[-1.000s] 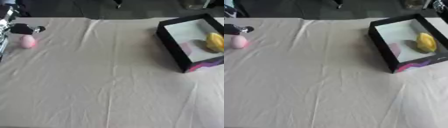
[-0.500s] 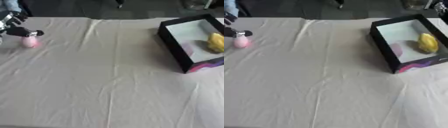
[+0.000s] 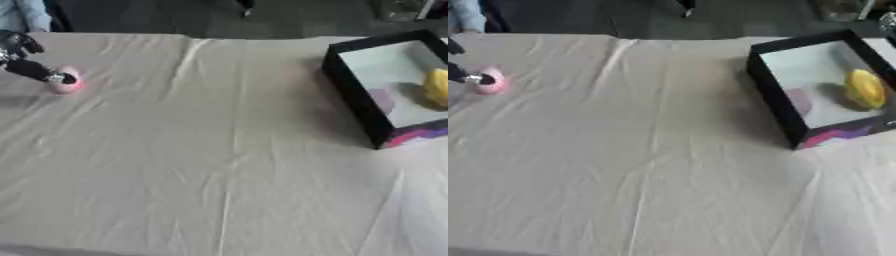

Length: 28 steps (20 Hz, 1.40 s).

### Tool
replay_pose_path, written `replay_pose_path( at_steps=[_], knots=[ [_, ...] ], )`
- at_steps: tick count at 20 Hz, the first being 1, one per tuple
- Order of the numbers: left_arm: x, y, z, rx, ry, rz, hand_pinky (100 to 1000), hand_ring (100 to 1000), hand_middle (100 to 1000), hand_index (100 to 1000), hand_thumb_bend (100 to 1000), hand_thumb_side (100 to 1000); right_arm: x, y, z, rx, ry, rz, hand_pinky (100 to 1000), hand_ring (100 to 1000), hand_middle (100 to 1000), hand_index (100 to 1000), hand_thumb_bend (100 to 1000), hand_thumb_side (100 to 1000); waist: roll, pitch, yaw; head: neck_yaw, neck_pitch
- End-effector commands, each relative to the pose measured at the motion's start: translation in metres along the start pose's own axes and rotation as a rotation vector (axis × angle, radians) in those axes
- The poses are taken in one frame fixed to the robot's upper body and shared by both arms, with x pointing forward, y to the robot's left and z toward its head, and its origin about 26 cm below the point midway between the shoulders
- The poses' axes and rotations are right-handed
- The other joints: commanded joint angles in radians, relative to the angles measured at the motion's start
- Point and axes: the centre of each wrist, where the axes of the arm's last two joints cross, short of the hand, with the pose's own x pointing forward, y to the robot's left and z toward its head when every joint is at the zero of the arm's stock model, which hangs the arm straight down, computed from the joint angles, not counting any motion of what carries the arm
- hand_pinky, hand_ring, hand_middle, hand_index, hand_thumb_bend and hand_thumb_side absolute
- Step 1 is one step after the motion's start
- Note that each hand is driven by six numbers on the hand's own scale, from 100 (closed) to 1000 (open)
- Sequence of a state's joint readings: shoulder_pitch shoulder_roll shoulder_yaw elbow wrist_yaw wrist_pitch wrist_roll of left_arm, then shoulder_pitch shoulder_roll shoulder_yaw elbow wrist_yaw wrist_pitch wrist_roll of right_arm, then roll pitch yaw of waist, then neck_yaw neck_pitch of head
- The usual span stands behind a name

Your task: Pick up the objects with one hand, pass them to the other hand, and then place them into the box on the other side of the table.

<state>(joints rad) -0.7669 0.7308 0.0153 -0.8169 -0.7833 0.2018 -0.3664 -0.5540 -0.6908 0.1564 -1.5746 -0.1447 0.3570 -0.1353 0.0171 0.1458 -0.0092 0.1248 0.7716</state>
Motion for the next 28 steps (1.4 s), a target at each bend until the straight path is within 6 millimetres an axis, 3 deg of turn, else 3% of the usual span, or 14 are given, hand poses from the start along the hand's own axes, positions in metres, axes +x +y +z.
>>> replay_pose_path(
  at_steps=[1,11,18,28],
  knots=[
    [-0.013,0.022,0.003,0.062,0.072,-0.022,804,814,766,756,752,384,0.008,-0.01,0.0,-0.016,-0.024,0.031,1000,948,915,1000,100,779,0.006,-0.011,-0.002,0.007,-0.002],
    [-0.02,0.01,-0.006,0.07,0.193,-0.024,807,823,775,748,610,345,0.007,-0.005,-0.001,-0.005,-0.026,0.033,1000,947,913,1000,100,783,0.0,0.001,-0.007,0.021,-0.002],
    [-0.02,0.001,-0.01,0.039,0.205,-0.006,809,826,777,745,581,376,0.009,-0.003,-0.001,0.003,-0.033,0.034,1000,947,912,1000,100,785,-0.005,0.014,-0.013,0.027,-0.002],
    [-0.014,-0.003,-0.014,0.089,0.209,0.021,804,818,764,729,516,334,0.012,0.001,-0.002,0.016,-0.045,0.037,1000,954,910,1000,100,789,-0.011,0.032,-0.021,0.04,-0.015]
  ],
)
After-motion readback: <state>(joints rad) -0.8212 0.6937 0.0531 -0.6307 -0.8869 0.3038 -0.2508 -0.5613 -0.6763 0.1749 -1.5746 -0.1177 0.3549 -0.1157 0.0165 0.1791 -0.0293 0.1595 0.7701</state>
